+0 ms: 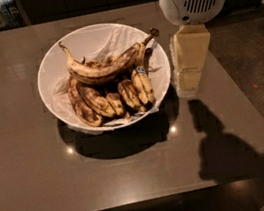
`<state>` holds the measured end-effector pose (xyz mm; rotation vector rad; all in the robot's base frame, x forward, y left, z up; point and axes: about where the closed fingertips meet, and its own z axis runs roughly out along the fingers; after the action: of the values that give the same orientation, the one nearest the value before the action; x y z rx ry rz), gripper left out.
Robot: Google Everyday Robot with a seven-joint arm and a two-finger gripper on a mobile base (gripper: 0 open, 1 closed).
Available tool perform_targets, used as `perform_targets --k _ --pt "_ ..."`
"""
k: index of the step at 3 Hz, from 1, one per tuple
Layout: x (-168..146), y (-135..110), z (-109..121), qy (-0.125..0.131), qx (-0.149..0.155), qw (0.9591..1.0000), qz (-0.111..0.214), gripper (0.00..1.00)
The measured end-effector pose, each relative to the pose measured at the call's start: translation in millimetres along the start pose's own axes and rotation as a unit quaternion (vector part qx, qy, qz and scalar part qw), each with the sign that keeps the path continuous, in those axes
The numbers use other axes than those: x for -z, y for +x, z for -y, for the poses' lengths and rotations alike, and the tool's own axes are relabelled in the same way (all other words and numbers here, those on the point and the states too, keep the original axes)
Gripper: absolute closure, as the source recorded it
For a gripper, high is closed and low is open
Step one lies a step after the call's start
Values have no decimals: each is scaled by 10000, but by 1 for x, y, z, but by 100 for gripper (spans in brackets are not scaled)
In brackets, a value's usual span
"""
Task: Pick banana from white bowl
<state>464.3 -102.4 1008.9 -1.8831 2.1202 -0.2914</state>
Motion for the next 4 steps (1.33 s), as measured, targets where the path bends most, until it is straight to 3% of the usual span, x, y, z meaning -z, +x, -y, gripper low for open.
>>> perform_targets --k 2,3,4 --pt "-22 -66 6 -12 775 9967 -227 0" --pt "-33 -81 17 -92 871 9959 -242 0" --pt "-46 -93 26 -220 944 9951 -209 15"
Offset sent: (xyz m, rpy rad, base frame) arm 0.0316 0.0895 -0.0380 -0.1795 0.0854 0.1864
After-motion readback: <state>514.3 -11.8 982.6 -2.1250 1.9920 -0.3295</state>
